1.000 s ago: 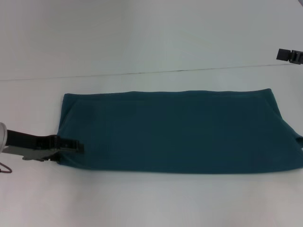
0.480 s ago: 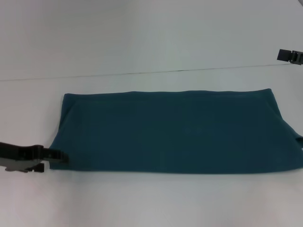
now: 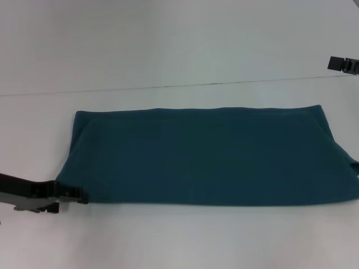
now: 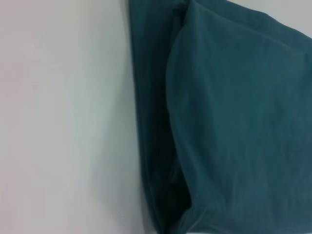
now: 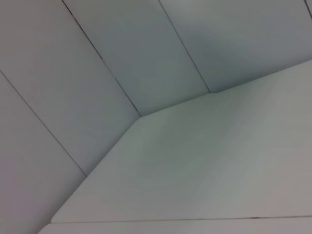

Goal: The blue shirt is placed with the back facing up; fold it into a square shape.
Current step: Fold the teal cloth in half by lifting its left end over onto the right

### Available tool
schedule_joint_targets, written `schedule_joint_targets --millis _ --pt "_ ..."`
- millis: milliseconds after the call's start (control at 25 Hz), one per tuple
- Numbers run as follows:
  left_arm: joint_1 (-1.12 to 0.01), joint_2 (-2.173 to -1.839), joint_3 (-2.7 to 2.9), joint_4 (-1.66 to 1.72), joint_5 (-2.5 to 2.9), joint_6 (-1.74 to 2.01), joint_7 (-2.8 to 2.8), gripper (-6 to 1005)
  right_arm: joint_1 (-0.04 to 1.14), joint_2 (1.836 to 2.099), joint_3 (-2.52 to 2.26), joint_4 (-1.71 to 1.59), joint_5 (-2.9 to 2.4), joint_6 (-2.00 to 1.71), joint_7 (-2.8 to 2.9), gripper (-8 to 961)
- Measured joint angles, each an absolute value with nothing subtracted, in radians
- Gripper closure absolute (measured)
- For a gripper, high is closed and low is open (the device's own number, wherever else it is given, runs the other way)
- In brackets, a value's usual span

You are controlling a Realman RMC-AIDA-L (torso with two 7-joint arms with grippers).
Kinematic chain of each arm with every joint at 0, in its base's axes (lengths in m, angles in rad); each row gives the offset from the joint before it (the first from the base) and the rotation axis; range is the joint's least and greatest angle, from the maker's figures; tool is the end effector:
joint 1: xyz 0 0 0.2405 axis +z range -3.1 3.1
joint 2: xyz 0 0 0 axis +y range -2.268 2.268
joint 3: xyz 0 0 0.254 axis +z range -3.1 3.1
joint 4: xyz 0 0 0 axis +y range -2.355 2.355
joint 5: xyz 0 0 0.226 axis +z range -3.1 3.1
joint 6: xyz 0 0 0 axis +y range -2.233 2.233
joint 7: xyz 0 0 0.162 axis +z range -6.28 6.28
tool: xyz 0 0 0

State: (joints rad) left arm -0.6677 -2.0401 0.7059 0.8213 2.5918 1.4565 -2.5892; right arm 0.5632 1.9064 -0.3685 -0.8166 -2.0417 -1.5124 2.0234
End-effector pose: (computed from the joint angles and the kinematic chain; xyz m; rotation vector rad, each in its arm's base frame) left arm -0.2947 0.3845 0.0142 -2.1444 -1.8428 -0.0229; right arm 0.2961 0.3977 0.1440 -2.1405 1.2045 0.8413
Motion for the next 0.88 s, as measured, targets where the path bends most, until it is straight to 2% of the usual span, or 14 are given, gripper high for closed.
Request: schedule_joint_targets --millis 880 --pt "-0.697 -2.039 0.722 0.775 2.620 1.396 -2.589 123 0.563 1.907 -0.365 -0.818 -2.042 -1.513 2.031 44"
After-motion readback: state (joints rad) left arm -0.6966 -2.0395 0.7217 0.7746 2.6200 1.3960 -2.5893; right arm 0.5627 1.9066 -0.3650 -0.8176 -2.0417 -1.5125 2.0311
